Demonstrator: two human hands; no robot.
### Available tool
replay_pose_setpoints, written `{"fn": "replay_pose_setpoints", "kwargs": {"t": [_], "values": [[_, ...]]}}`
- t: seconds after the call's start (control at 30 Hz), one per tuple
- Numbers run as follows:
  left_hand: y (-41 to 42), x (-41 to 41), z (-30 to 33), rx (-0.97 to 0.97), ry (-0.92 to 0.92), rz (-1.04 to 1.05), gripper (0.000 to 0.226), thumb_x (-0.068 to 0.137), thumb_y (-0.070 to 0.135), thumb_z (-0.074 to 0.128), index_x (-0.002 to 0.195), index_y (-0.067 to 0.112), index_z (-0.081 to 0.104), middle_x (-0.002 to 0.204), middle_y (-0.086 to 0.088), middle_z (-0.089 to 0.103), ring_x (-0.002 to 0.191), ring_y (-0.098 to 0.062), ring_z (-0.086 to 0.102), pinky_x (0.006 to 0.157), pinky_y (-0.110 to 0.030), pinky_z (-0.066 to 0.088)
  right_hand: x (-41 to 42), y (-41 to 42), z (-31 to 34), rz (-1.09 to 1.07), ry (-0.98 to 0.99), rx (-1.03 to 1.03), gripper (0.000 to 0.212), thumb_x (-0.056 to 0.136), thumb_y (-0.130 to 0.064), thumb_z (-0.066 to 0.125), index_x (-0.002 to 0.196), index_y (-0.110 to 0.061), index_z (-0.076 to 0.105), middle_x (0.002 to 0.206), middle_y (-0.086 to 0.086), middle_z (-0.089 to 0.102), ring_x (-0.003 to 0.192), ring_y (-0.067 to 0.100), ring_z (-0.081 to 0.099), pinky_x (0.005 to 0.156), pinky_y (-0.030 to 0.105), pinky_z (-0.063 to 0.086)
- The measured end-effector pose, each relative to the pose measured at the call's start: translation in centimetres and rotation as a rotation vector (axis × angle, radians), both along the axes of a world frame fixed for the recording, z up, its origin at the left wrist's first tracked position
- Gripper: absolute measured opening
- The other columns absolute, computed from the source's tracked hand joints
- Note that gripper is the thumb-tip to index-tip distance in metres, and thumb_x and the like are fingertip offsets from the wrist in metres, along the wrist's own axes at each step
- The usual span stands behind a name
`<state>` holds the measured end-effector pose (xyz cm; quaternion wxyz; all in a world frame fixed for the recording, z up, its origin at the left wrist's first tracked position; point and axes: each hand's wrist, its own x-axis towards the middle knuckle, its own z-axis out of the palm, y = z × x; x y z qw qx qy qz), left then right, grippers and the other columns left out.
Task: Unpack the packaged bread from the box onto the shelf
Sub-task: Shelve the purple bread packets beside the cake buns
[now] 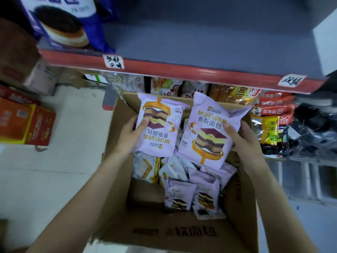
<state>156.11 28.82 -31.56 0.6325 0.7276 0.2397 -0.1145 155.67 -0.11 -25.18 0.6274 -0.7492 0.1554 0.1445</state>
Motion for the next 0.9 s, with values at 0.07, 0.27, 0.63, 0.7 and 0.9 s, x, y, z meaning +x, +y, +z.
{"fn": "replay_pose_setpoints", "kwargs": {"t": [0.07, 0.27, 0.63, 0.7, 0.9], "values": [[0.6, -0.4, 2.5, 0.021, -0.040, 0.006, 0.014, 0.088, 0.043, 0.059, 0.091, 0.029, 0.062, 0.097, 0.008, 0.068, 0.096, -0.016, 0.063, 0.093, -0.042, 0.047, 0.1, 0.6, 2.6, 0.085, -0.022, -0.049, 0.026, 0.090, -0.038, 0.058, 0.111, -0.025, 0.062, 0.107, -0.007, 0.070, 0.100, 0.014, 0.067, 0.089, 0.046, 0.053], [2.7, -0.7, 8.4, 0.179, -0.204, -0.016, 0.058, 0.071, 0.070, 0.045, 0.104, 0.026, 0.061, 0.098, 0.011, 0.067, 0.094, -0.009, 0.061, 0.081, -0.029, 0.046, 2.6, 2.9, 9.9, 0.275, -0.346, -0.446, 0.055, 0.079, -0.066, 0.047, 0.088, -0.012, 0.058, 0.070, 0.013, 0.060, 0.065, 0.027, 0.055, 0.058, 0.029, 0.040], [4.6, 1.9, 13.8, 0.277, -0.320, 0.218, 0.031, 0.076, 0.061, 0.052, 0.089, 0.035, 0.061, 0.085, 0.018, 0.066, 0.078, 0.004, 0.059, 0.072, -0.026, 0.046, 14.6, 5.5, 14.4, 0.079, -0.488, -0.099, 0.020, 0.086, -0.048, 0.059, 0.101, -0.035, 0.058, 0.098, -0.008, 0.069, 0.094, 0.016, 0.067, 0.082, 0.053, 0.055], [4.7, 2.8, 14.1, 0.323, -0.317, 0.236, 0.030, 0.076, 0.062, 0.051, 0.085, 0.034, 0.061, 0.082, 0.016, 0.066, 0.079, -0.004, 0.061, 0.069, -0.028, 0.045, 17.7, 6.9, 13.8, 0.101, -0.499, -0.109, 0.029, 0.086, -0.045, 0.060, 0.109, -0.028, 0.055, 0.094, -0.010, 0.067, 0.088, 0.016, 0.068, 0.076, 0.051, 0.057], [4.1, 6.8, 14.5, 0.454, -0.347, 0.181, 0.044, 0.082, 0.061, 0.054, 0.111, 0.029, 0.061, 0.098, 0.014, 0.067, 0.090, -0.007, 0.061, 0.073, -0.026, 0.045, 27.8, 12.9, 11.7, 0.187, -0.468, -0.183, 0.035, 0.086, -0.047, 0.060, 0.113, -0.028, 0.050, 0.106, -0.004, 0.062, 0.099, 0.022, 0.064, 0.083, 0.050, 0.055]]}}
